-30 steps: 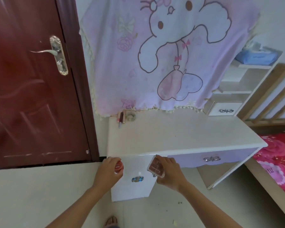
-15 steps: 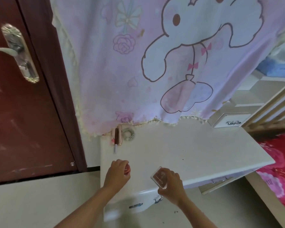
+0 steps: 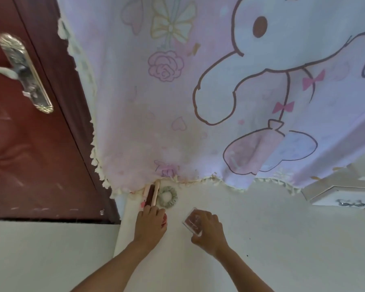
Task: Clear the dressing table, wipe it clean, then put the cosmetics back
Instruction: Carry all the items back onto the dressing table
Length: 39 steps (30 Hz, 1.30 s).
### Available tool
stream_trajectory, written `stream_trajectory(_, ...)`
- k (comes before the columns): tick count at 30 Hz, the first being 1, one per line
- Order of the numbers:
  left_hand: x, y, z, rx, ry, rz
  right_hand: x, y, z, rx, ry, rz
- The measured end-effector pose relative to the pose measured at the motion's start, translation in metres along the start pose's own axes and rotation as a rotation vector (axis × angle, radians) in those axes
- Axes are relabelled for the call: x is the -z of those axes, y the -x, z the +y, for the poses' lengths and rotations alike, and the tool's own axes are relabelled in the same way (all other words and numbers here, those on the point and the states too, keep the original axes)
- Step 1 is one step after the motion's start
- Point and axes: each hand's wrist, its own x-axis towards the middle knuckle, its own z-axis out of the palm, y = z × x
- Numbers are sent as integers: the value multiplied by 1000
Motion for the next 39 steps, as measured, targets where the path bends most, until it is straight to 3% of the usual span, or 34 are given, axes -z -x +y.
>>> stream_trajectory(9,-10,-4,1,78,-5,203,-16,-54,2,301,70,-165)
stream_trajectory(19,-4,29,-15,307,-5,266,-18,-64,8,409,126,-199)
stream_trajectory(29,34,88,-34,598,-78,337,-13,-57,-31,567,133,-121)
stream_trajectory(39,66,217,-29,765,-69,367,-49,30,-65,806,223,23)
